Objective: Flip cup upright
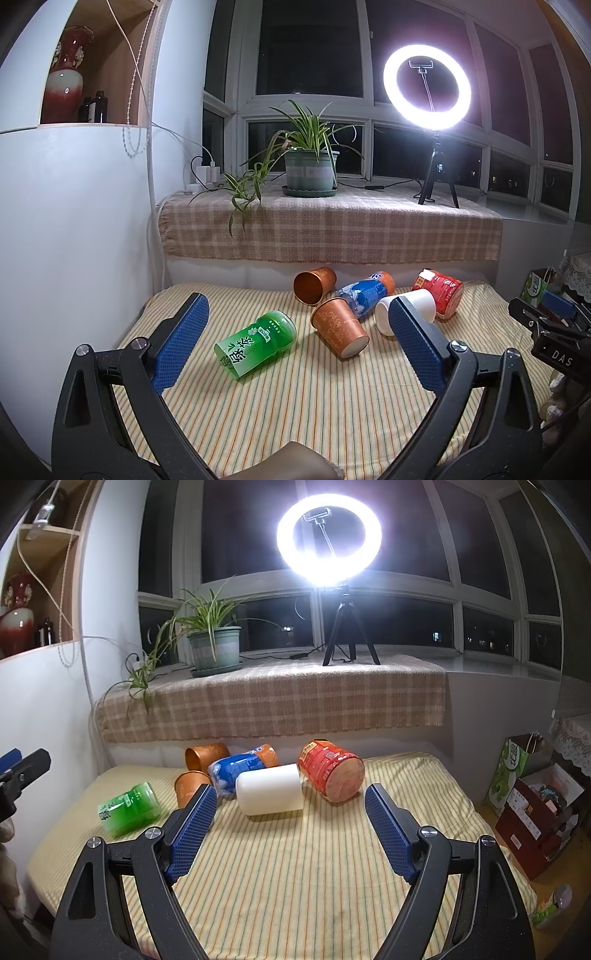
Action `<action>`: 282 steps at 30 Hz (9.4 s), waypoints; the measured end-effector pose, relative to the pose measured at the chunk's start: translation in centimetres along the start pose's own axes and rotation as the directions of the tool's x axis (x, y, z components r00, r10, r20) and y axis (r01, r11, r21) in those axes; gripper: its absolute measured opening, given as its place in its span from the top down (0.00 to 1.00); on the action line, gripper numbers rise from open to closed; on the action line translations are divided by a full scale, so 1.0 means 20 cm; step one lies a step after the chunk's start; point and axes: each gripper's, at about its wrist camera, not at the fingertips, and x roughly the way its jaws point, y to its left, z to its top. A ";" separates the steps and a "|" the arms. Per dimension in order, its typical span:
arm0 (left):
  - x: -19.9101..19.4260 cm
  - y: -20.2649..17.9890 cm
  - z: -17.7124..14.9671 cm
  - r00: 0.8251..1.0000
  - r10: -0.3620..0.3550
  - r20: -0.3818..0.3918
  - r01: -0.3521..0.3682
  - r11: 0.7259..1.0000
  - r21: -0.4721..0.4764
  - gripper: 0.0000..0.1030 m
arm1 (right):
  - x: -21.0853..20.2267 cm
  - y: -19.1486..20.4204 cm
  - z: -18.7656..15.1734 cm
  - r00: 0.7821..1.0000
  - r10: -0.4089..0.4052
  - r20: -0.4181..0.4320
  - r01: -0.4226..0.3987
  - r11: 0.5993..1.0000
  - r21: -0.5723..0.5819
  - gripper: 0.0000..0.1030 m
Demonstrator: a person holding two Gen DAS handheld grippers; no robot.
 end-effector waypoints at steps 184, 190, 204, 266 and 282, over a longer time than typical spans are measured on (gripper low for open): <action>0.58 0.09 -0.29 0.731 -0.459 -0.505 0.263 0.873 -0.411 0.05 | 0.60 0.07 -0.18 0.645 0.460 -0.610 -0.391 0.885 0.253 0.28; 0.72 -0.05 -0.31 0.626 -0.542 -0.560 0.325 0.835 -0.444 0.05 | 0.43 -0.08 -0.20 0.756 0.375 -0.537 -0.301 0.927 0.224 0.28; 0.93 -0.22 -0.41 0.470 -0.578 -0.667 0.332 0.816 -0.472 0.06 | 0.30 -0.28 -0.22 0.819 0.298 -0.489 -0.187 0.946 0.263 0.28; 0.62 -0.44 -0.32 0.854 -0.322 -0.409 0.378 0.924 0.060 0.41 | 0.29 -0.33 -0.23 0.851 0.265 -0.454 -0.131 0.944 0.303 0.28; 0.53 -0.43 -0.35 0.825 -0.363 -0.433 0.430 0.901 0.063 0.41 | 0.28 -0.28 -0.22 0.853 0.269 -0.447 -0.143 0.944 0.296 0.28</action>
